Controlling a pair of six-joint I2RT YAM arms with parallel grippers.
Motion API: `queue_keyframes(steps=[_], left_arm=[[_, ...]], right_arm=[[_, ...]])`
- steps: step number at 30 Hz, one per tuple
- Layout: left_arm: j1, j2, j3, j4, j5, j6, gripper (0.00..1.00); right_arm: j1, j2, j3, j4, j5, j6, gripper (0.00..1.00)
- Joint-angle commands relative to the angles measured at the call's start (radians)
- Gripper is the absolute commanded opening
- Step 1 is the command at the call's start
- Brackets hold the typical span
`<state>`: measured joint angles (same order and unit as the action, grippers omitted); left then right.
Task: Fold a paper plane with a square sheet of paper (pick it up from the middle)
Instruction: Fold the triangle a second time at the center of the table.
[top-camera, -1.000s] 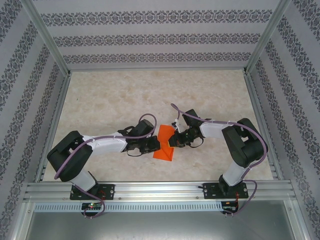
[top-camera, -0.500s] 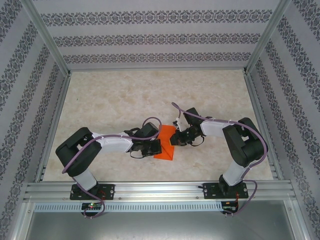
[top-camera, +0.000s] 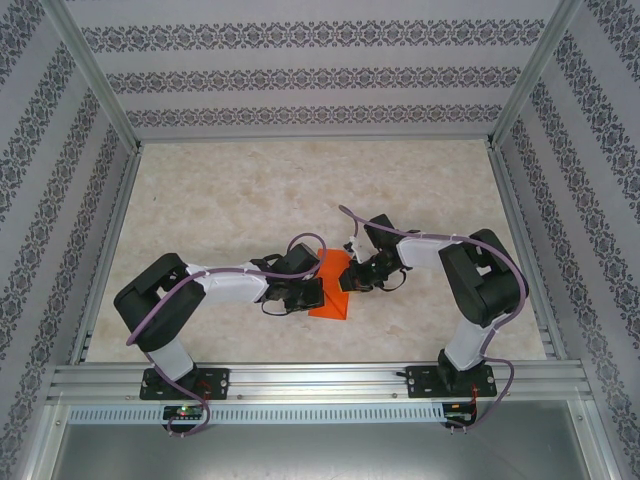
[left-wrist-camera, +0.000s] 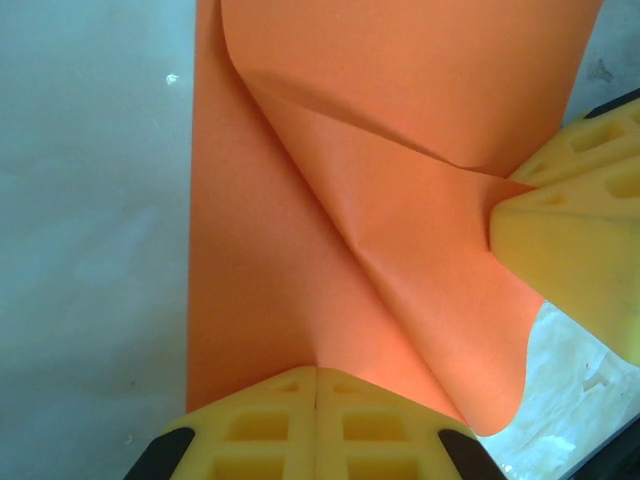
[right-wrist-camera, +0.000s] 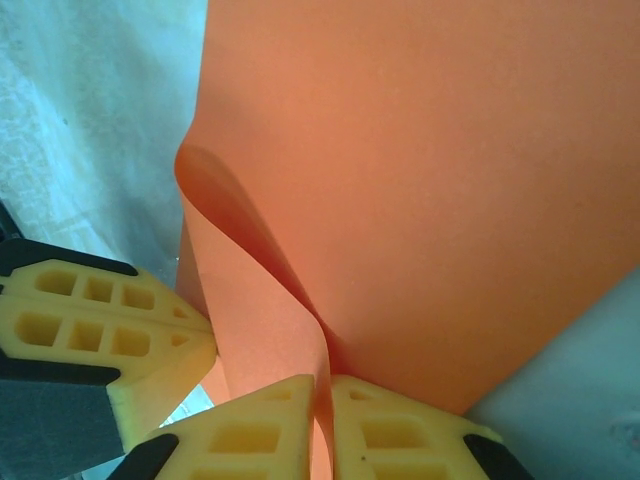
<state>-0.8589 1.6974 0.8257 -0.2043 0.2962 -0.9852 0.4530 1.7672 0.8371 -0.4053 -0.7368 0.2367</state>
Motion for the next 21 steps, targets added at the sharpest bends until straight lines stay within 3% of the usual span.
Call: queue_keyframes(steps=[1,21], left_arm=[[-0.011,0.033,0.003,-0.09,-0.073,0.037,0.03],[-0.011,0.048,0.048,-0.188,-0.117,0.122,0.03]], right_arm=[[-0.008,0.013,0.028,-0.007,-0.004,-0.032,0.13],[0.001,0.024,0.073,-0.021,-0.048,-0.044,0.13]])
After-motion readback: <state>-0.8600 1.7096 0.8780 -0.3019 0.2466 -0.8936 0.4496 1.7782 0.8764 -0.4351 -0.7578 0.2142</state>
